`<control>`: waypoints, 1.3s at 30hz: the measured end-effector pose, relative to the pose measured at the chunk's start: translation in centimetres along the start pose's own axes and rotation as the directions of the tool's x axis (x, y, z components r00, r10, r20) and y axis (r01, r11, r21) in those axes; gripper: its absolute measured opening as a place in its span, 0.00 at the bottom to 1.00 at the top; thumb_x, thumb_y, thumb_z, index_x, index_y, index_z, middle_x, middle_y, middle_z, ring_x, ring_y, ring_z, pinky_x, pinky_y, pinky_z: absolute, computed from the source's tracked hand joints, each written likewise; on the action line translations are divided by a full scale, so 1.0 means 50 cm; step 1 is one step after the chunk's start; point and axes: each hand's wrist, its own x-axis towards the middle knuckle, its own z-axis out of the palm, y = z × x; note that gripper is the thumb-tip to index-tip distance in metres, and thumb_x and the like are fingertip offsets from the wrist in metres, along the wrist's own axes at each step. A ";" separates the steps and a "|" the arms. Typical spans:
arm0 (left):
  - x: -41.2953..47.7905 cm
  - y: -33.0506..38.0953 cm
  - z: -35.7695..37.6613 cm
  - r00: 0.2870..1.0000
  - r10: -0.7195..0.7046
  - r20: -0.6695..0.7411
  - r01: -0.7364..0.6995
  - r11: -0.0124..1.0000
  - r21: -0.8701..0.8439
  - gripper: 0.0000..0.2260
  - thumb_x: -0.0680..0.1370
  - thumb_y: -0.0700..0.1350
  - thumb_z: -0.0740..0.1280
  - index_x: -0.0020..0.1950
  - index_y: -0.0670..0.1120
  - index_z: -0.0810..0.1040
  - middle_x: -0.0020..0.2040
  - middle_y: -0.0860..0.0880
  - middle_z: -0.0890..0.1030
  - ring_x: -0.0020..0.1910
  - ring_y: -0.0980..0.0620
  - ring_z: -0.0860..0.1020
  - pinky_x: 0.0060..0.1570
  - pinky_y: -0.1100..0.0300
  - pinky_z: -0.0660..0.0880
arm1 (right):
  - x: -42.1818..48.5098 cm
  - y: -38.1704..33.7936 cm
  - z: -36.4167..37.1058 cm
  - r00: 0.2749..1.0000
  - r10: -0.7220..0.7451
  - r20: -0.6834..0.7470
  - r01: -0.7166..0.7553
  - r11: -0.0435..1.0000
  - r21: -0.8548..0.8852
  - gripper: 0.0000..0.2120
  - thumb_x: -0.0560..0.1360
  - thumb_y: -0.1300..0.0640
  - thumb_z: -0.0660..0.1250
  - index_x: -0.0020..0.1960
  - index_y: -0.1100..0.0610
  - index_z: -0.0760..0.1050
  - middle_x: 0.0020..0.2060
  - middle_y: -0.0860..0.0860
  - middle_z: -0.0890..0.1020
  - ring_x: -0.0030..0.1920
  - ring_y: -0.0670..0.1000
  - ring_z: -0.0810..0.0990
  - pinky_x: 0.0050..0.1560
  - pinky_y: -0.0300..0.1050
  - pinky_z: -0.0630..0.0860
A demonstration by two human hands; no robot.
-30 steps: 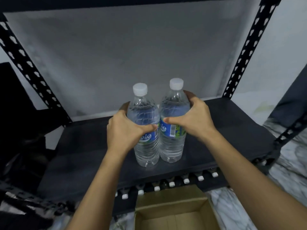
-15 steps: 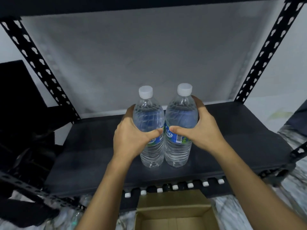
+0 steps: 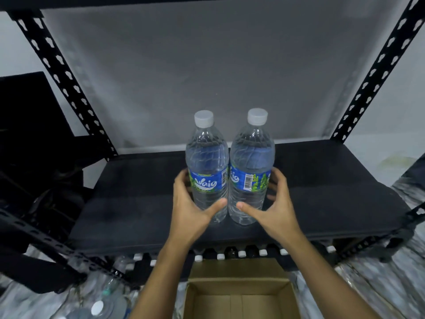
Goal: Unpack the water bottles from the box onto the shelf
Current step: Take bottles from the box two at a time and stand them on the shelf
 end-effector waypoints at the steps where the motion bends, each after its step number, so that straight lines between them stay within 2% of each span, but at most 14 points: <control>1: -0.010 -0.025 0.008 1.000 -0.017 -0.009 0.017 1.000 -0.001 0.45 0.60 0.57 0.82 0.70 0.57 0.63 0.69 0.55 0.72 0.65 0.59 0.75 0.63 0.50 0.77 | -0.004 0.017 0.006 1.000 0.000 -0.006 0.000 1.000 0.014 0.50 0.58 0.51 0.83 0.72 0.44 0.58 0.66 0.42 0.70 0.64 0.39 0.72 0.55 0.24 0.69; 4: -0.033 -0.079 0.031 0.998 -0.058 -0.027 0.057 0.998 -0.015 0.43 0.61 0.56 0.82 0.71 0.58 0.63 0.69 0.55 0.70 0.68 0.55 0.73 0.64 0.43 0.76 | -0.010 0.057 0.029 1.000 0.030 -0.006 -0.030 0.998 0.053 0.50 0.57 0.56 0.84 0.69 0.44 0.59 0.65 0.42 0.71 0.62 0.37 0.73 0.54 0.24 0.70; 6: -0.041 -0.098 0.042 0.997 -0.064 -0.034 0.063 0.998 -0.028 0.43 0.63 0.52 0.82 0.72 0.57 0.62 0.70 0.54 0.70 0.69 0.55 0.72 0.65 0.44 0.75 | -0.014 0.080 0.043 0.999 0.037 -0.021 -0.036 0.997 0.061 0.50 0.56 0.58 0.85 0.70 0.47 0.60 0.66 0.44 0.71 0.61 0.34 0.73 0.54 0.24 0.69; 8: -0.045 -0.103 0.047 0.996 -0.079 -0.032 0.078 0.996 -0.052 0.43 0.66 0.45 0.82 0.74 0.56 0.61 0.70 0.53 0.71 0.68 0.58 0.73 0.66 0.51 0.76 | -0.014 0.092 0.051 0.998 0.053 -0.045 -0.050 0.997 0.065 0.49 0.56 0.57 0.85 0.70 0.48 0.62 0.65 0.47 0.71 0.60 0.34 0.73 0.53 0.24 0.70; 10: -0.045 -0.105 0.050 0.997 -0.077 -0.024 0.075 0.993 -0.092 0.42 0.68 0.39 0.81 0.74 0.53 0.61 0.69 0.53 0.73 0.65 0.64 0.74 0.61 0.64 0.76 | -0.011 0.100 0.053 0.996 0.066 -0.066 -0.061 0.995 0.074 0.48 0.56 0.55 0.85 0.69 0.48 0.64 0.65 0.47 0.72 0.60 0.37 0.74 0.53 0.25 0.70; 11: -0.044 -0.105 0.052 0.997 -0.078 -0.016 0.076 0.991 -0.108 0.41 0.69 0.38 0.80 0.75 0.52 0.61 0.68 0.54 0.73 0.63 0.67 0.75 0.58 0.70 0.75 | -0.010 0.103 0.051 0.995 0.072 -0.072 -0.066 0.995 0.078 0.48 0.55 0.54 0.85 0.69 0.47 0.64 0.65 0.46 0.73 0.61 0.38 0.75 0.54 0.25 0.71; 13: -0.043 -0.109 0.054 0.996 -0.087 -0.016 0.084 0.989 -0.124 0.40 0.69 0.37 0.80 0.74 0.51 0.62 0.67 0.56 0.75 0.61 0.70 0.76 0.55 0.75 0.73 | -0.009 0.107 0.047 0.993 0.085 -0.077 -0.079 0.994 0.079 0.48 0.54 0.53 0.85 0.68 0.45 0.65 0.64 0.43 0.74 0.61 0.38 0.75 0.54 0.25 0.71; 18: -0.043 -0.123 0.050 0.995 -0.098 -0.032 0.093 0.988 -0.120 0.38 0.67 0.42 0.82 0.68 0.63 0.65 0.66 0.60 0.75 0.64 0.66 0.75 0.59 0.70 0.73 | -0.018 0.116 0.054 0.990 0.097 -0.105 -0.087 0.992 0.091 0.45 0.55 0.51 0.84 0.65 0.41 0.65 0.63 0.39 0.75 0.61 0.35 0.74 0.55 0.25 0.71; 21: -0.043 -0.138 0.040 0.996 -0.084 -0.005 0.082 0.991 -0.106 0.39 0.67 0.43 0.82 0.70 0.62 0.65 0.68 0.62 0.75 0.67 0.61 0.74 0.64 0.61 0.73 | -0.021 0.124 0.060 0.990 0.098 -0.104 -0.087 0.991 0.105 0.43 0.55 0.51 0.84 0.62 0.37 0.65 0.62 0.38 0.74 0.60 0.35 0.75 0.55 0.25 0.70; 26: -0.039 -0.147 0.036 0.997 -0.081 0.011 0.082 0.993 -0.083 0.39 0.67 0.44 0.82 0.71 0.59 0.65 0.67 0.63 0.75 0.68 0.59 0.75 0.65 0.54 0.74 | -0.017 0.141 0.057 0.993 0.100 -0.055 -0.096 0.992 0.077 0.49 0.54 0.52 0.85 0.68 0.44 0.63 0.65 0.42 0.73 0.63 0.38 0.74 0.57 0.25 0.70; 29: -0.038 -0.150 0.035 0.997 -0.080 0.001 0.080 0.993 -0.085 0.40 0.67 0.41 0.82 0.72 0.57 0.66 0.67 0.61 0.76 0.67 0.60 0.75 0.65 0.54 0.75 | -0.017 0.144 0.057 0.992 0.114 -0.062 -0.109 0.990 0.090 0.48 0.53 0.51 0.85 0.68 0.44 0.65 0.64 0.42 0.75 0.63 0.40 0.75 0.60 0.34 0.72; 35: -0.041 -0.144 0.045 0.992 -0.082 -0.095 0.073 0.992 -0.099 0.38 0.64 0.41 0.84 0.68 0.55 0.70 0.64 0.59 0.78 0.64 0.61 0.77 0.62 0.54 0.77 | -0.014 0.160 0.040 0.990 0.142 -0.002 -0.140 0.977 0.161 0.46 0.55 0.50 0.83 0.69 0.51 0.67 0.61 0.46 0.80 0.62 0.47 0.78 0.66 0.52 0.74; 37: -0.045 -0.142 0.053 0.989 -0.078 -0.127 0.065 0.993 -0.101 0.37 0.63 0.43 0.84 0.67 0.56 0.71 0.63 0.59 0.79 0.63 0.60 0.78 0.61 0.54 0.78 | -0.012 0.163 0.032 0.990 0.128 0.055 -0.135 0.981 0.140 0.46 0.59 0.51 0.82 0.71 0.51 0.65 0.63 0.46 0.79 0.65 0.47 0.76 0.68 0.55 0.72; 39: -0.048 -0.143 0.055 0.989 -0.067 -0.134 0.055 0.994 -0.093 0.37 0.63 0.44 0.84 0.66 0.58 0.70 0.63 0.59 0.78 0.63 0.60 0.77 0.61 0.55 0.77 | -0.015 0.161 0.033 0.990 0.112 0.085 -0.121 0.986 0.112 0.47 0.60 0.48 0.82 0.73 0.49 0.61 0.67 0.47 0.75 0.68 0.47 0.73 0.69 0.51 0.70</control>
